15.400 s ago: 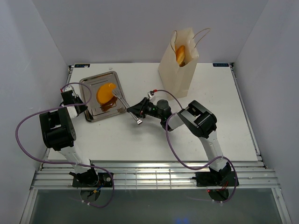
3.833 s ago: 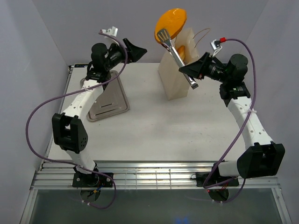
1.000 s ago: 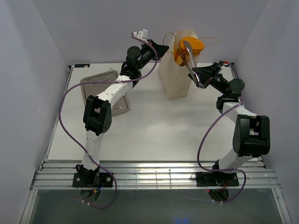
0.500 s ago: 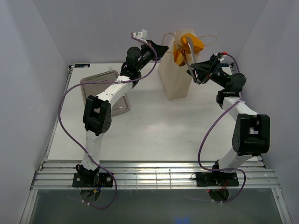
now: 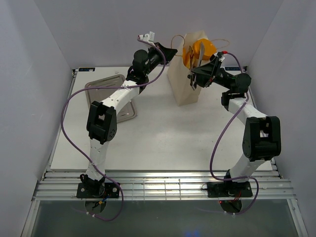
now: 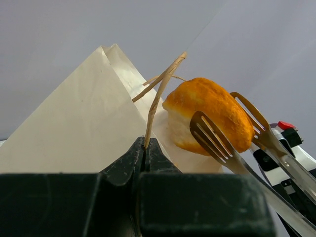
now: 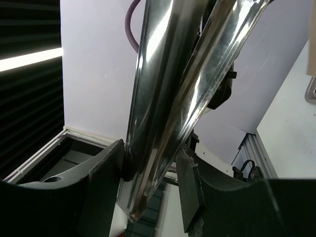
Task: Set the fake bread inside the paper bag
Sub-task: Place the fake bread in the paper bag.
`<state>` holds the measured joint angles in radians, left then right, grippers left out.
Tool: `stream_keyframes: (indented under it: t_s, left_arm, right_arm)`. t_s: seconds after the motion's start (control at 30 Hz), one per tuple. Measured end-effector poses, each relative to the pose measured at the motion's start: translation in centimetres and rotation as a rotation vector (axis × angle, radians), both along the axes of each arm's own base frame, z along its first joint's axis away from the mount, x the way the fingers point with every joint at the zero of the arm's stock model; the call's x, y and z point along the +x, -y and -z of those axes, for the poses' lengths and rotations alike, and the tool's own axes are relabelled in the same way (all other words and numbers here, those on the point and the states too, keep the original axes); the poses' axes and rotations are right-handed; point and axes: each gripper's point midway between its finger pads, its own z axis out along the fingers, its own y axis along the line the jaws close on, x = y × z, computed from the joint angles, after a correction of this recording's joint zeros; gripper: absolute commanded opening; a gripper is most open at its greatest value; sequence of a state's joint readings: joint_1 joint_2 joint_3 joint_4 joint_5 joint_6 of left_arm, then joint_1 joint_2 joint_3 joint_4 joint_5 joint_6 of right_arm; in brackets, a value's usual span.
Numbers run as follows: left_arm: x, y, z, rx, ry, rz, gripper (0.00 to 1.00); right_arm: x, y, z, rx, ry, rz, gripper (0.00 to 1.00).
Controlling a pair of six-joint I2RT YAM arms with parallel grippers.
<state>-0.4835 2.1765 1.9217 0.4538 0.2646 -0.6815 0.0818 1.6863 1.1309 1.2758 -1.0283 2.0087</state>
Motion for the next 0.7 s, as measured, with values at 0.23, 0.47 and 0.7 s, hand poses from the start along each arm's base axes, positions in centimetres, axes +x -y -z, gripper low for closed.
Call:
stream_keyframes:
  t_s: [0.23, 0.47, 0.7]
  left_arm:
    - [0.0, -0.1, 0.4, 0.003, -0.008, -0.006, 0.00]
    - [0.0, -0.3, 0.4, 0.002, -0.011, -0.013, 0.00]
    - [0.0, -0.3, 0.6, 0.001, -0.018, -0.014, 0.00]
  right_arm:
    - [-1.1, -1.2, -1.2, -0.014, 0.055, -0.055, 0.47]
    - [-1.4, -2.2, -2.0, -0.034, 0.116, -0.100, 0.47]
    - [-0.5, -4.9, -1.9, -0.043, 0.162, -0.174, 0.32]
